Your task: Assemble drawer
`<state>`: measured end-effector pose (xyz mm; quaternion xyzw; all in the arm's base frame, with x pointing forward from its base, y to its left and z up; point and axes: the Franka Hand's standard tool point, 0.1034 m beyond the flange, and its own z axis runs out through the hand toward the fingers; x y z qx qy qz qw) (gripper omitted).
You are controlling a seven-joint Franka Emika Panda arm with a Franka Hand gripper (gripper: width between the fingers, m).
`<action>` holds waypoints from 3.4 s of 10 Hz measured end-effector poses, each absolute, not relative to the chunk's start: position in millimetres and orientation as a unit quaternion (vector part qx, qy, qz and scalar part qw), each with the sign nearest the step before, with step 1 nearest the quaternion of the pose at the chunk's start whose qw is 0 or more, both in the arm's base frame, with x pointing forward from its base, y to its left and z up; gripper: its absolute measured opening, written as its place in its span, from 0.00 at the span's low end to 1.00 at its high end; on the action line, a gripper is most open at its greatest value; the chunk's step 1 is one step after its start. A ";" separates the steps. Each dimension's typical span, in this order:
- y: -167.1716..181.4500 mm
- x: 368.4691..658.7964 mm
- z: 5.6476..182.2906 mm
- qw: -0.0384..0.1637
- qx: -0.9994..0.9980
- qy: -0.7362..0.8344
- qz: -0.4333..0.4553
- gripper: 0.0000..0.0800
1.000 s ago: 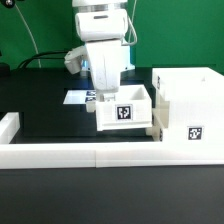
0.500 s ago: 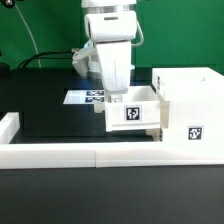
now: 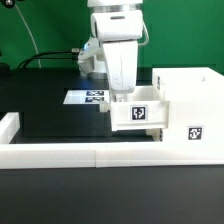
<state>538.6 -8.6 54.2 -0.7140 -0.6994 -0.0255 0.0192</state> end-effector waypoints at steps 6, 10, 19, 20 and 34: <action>-6.3 538.2 53.8 0.017 -0.709 -0.704 -0.024 0.05; -4.2 539.9 53.8 0.015 -0.711 -0.702 -0.024 0.05; 3.5 539.1 48.2 0.020 -0.734 -0.678 -0.022 0.05; 3.5 539.1 48.2 0.020 -0.734 -0.678 -0.022 0.05; 9.9 537.4 52.4 0.004 -0.739 -0.674 -0.007 0.05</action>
Offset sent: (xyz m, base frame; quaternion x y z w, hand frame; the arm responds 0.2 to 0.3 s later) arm -0.0074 0.0027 -0.0032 -0.0126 0.0057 -0.0210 0.9997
